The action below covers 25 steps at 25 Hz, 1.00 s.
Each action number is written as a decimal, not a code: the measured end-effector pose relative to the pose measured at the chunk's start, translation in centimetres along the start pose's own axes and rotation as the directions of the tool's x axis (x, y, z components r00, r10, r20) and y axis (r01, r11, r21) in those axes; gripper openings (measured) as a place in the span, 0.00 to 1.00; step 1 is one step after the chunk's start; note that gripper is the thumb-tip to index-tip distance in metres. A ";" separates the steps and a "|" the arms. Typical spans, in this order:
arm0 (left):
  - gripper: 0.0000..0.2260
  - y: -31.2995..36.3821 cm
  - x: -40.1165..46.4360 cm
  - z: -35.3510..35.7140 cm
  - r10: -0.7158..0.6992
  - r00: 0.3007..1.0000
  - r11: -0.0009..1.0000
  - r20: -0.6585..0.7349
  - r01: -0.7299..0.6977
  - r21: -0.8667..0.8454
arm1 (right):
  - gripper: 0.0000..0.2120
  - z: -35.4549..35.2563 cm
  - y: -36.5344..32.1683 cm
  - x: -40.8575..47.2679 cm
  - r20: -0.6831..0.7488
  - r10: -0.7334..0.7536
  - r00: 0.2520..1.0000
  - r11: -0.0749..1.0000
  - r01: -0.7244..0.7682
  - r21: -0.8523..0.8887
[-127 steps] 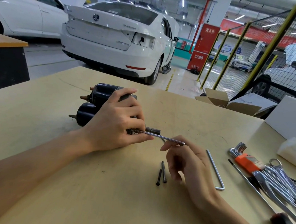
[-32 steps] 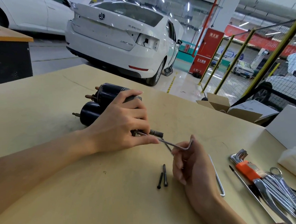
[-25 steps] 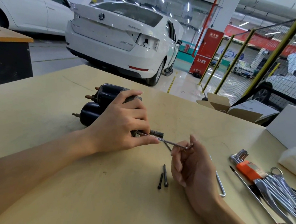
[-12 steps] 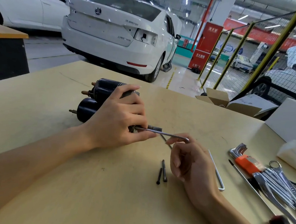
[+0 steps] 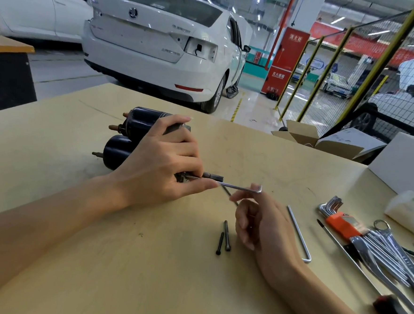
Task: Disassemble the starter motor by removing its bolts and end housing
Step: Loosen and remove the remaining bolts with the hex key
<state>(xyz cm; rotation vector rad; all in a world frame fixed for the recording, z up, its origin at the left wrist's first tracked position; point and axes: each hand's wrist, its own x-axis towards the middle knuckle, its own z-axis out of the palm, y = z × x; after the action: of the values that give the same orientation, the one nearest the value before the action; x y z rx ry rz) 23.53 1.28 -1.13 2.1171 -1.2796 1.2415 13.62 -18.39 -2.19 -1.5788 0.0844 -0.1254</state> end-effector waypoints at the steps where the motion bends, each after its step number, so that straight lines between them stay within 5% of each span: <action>1: 0.16 0.0 -0.1 0.1 0.004 1.000 1.000 0.001 -0.004 -0.001 | 0.24 0.0 -0.1 0.0 0.004 0.011 1.000 1.000 -0.011 0.016; 6: 0.16 0.1 0.0 -0.1 -0.004 1.000 1.000 0.009 0.004 -0.007 | 0.28 0.0 -0.5 -0.1 0.074 0.066 0.995 0.993 -0.073 0.092; 13: 0.15 0.0 0.0 -0.3 0.011 0.999 1.000 0.040 -0.012 0.011 | 0.17 0.0 0.0 -0.4 0.183 -0.067 0.981 0.995 0.051 0.091; 25: 0.14 -0.2 0.0 -0.1 0.031 0.999 0.999 0.026 -0.031 -0.019 | 0.17 -0.2 0.0 -0.4 0.111 -0.088 0.990 0.995 0.093 -0.035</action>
<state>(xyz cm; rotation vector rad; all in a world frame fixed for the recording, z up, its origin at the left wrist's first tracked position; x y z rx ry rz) 23.71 1.43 -1.06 2.1146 -1.3345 1.2133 13.20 -18.55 -2.23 -1.6267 -0.0706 -0.1089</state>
